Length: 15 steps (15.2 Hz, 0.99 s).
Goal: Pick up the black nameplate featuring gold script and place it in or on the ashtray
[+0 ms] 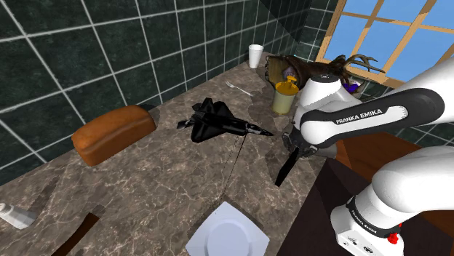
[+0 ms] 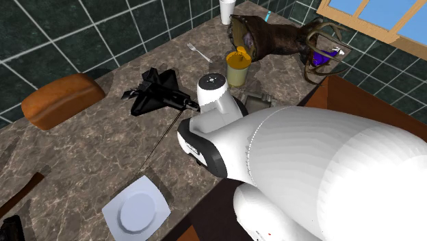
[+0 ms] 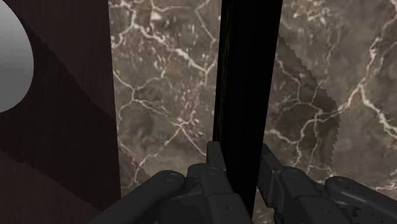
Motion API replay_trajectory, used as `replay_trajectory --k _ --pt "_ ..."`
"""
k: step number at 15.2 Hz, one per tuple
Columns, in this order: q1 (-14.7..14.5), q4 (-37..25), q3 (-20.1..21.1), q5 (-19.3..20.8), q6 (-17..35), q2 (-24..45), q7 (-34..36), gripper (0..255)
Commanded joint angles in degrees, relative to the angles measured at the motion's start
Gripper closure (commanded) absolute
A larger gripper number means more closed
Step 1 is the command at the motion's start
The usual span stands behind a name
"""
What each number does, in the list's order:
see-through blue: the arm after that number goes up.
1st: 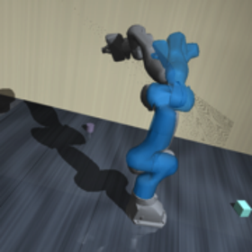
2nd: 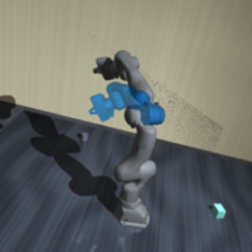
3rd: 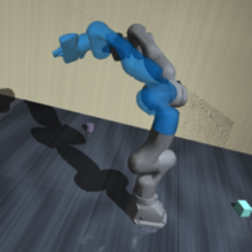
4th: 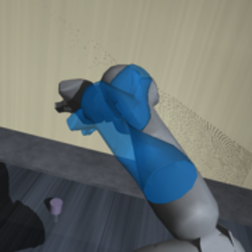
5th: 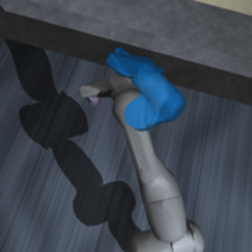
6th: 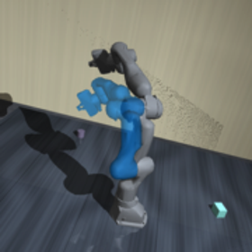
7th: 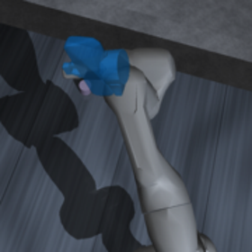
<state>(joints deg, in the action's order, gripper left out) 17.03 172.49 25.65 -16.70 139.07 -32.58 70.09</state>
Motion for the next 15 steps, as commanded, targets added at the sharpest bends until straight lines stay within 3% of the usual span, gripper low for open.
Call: replay_trajectory --k 1,5,15 --pt "-0.01 0.03 0.0 0.0 -0.04 0.0 0.0 255" --pt "0.0 0.03 0.01 0.0 0.0 0.03 0.0 255" --pt "-0.49 -3.41 -2.74 1.39 -12.58 -9.2 -0.56 255"
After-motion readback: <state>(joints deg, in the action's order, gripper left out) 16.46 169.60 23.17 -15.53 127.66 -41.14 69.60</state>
